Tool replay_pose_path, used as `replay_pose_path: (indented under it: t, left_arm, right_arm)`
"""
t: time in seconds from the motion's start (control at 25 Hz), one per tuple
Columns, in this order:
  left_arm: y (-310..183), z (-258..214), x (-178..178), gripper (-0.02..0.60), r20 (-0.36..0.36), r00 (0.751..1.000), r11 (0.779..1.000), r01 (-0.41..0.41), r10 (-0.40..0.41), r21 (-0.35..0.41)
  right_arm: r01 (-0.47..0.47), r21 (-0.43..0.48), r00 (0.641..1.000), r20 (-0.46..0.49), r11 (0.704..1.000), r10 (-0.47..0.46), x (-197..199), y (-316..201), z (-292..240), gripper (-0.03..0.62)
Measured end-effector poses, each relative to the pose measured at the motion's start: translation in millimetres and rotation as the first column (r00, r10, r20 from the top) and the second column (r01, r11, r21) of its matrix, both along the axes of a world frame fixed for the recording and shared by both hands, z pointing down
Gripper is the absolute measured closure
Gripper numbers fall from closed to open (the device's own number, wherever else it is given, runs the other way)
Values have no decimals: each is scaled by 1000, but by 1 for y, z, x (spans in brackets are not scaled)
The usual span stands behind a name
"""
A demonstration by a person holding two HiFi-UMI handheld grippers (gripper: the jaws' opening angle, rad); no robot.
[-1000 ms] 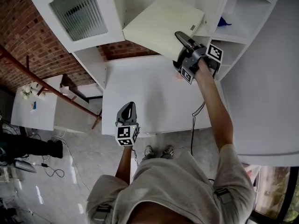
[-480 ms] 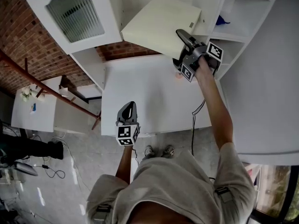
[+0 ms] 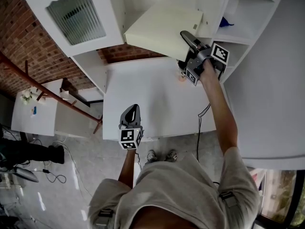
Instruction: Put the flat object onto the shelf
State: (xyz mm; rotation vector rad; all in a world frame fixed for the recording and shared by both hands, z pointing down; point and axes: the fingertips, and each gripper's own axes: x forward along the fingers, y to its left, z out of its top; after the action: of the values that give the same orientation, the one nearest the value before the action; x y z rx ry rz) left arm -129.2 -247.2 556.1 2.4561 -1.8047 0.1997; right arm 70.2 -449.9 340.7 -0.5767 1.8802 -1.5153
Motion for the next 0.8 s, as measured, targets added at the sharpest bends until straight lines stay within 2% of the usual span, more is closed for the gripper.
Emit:
replay_pose_path:
  t: [0.24,0.52,0.64,0.8]
  left_arm:
    - [1,0,4,566,0,1000,1000,-4,4,3]
    - [9,-5,8,566,0,1000,1000,-7,7,9]
    - [9,-7,12,566,0,1000,1000,-17,17,16]
    - [6,-16,21,566,7,999,998,-43,43,43]
  right_arm:
    - [-8,11,1000,-22,1000,9,3,1,-3,253]
    - [-6,37,1000,-7,999,6,12,9,-8,229]
    - [-6,49,1000,30,999,5,18,10,-10,221]
    - [-29,43,999,40,999,27,31,9,-4,221]
